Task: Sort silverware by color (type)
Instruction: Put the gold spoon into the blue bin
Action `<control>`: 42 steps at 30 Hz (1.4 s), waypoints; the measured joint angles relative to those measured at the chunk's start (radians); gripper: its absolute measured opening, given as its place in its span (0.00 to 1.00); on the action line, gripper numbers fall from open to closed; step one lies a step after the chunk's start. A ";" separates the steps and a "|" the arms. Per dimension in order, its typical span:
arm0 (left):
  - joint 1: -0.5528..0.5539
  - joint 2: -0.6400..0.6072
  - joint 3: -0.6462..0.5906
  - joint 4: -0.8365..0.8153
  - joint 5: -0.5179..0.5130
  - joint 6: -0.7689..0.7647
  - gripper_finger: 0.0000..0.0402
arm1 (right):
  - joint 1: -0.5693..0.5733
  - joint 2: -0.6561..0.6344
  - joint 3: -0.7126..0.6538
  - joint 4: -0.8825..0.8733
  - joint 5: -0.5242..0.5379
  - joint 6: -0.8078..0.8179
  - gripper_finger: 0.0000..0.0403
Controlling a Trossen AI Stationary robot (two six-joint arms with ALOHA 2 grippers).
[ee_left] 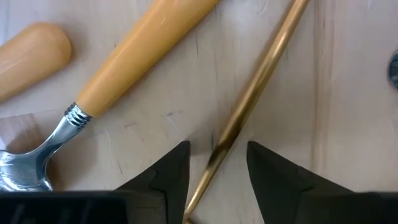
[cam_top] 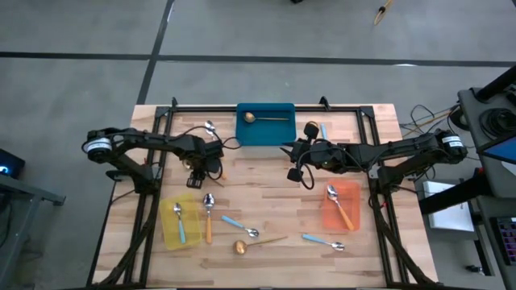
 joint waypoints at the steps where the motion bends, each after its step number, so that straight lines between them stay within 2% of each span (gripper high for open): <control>1: 0.000 -0.004 0.000 0.001 0.000 0.001 0.34 | 0.000 0.000 0.000 0.000 0.000 0.000 0.14; 19: 0.000 -0.016 -0.001 0.010 -0.003 0.002 0.02 | 0.000 0.000 0.000 0.000 0.000 0.000 0.14; 27: -0.001 -0.036 0.004 -0.006 -0.004 -0.004 0.01 | 0.000 0.000 0.000 0.000 0.000 0.000 0.14; 30: -0.002 -0.049 0.022 -0.058 -0.013 -0.013 0.00 | 0.000 0.000 0.000 0.000 0.000 0.000 0.14; 42: -0.036 -0.086 0.184 -0.188 -0.015 -0.081 0.00 | 0.000 0.000 0.000 -0.027 0.000 0.003 0.14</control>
